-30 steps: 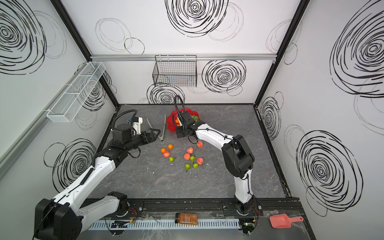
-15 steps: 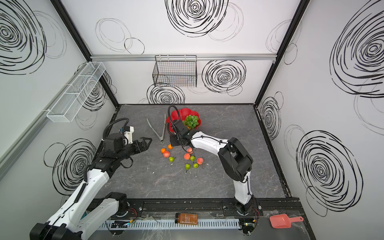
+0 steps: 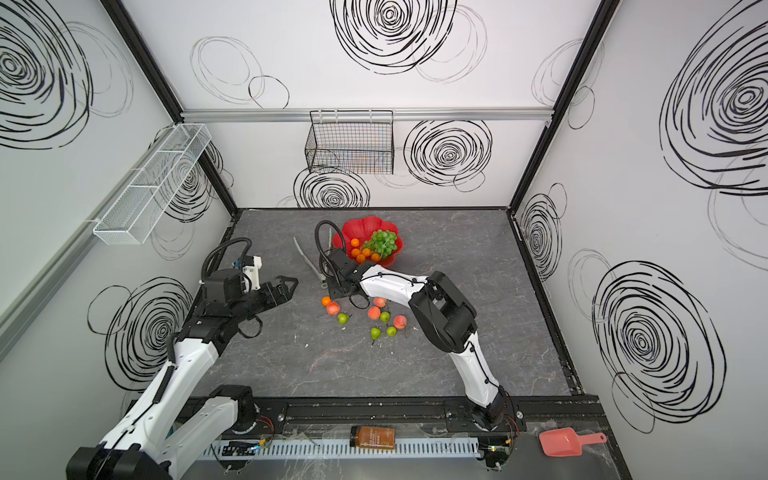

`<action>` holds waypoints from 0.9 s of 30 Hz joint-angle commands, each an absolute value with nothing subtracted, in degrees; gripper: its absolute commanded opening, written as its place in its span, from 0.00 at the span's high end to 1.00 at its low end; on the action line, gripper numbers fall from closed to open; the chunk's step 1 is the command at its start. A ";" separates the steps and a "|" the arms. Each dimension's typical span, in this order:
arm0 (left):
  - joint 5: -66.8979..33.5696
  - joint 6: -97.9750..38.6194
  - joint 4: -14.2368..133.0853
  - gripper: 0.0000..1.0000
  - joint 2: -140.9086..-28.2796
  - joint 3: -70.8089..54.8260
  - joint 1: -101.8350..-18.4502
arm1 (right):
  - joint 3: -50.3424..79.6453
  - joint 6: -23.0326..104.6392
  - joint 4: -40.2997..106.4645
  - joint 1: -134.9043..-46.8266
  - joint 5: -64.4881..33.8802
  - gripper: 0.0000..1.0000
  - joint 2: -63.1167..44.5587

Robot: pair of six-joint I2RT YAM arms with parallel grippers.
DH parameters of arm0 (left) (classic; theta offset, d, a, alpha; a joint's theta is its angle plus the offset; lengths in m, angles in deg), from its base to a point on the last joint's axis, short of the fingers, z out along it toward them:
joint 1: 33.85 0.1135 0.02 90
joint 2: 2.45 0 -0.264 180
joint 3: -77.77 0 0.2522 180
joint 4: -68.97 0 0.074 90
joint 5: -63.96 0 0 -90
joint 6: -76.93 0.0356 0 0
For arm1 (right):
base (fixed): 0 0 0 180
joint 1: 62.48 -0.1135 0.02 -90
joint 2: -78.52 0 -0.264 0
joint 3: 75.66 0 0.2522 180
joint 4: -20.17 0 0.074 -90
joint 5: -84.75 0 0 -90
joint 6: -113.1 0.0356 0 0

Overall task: Place and organize the fake fruits in the fruit bowl
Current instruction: 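Grasp an orange tomato near the tongs with the right gripper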

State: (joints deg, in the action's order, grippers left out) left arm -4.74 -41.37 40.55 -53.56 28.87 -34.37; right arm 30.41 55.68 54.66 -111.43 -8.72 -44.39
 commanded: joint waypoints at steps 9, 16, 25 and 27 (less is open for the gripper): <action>-3.59 -40.80 42.38 0.04 -53.59 29.32 -33.68 | 37.13 55.29 61.54 -111.55 -6.05 0.47 -49.84; -3.16 -40.80 42.50 0.04 -53.89 29.38 -33.64 | 39.08 54.89 63.19 -111.59 -6.28 0.49 -51.80; -2.74 -40.71 42.72 0.04 -54.21 29.46 -33.68 | 39.44 54.67 63.95 -111.60 -6.62 0.53 -52.44; -2.74 -40.67 42.72 0.04 -54.28 29.45 -33.68 | 39.36 54.57 64.08 -111.56 -6.58 0.54 -52.44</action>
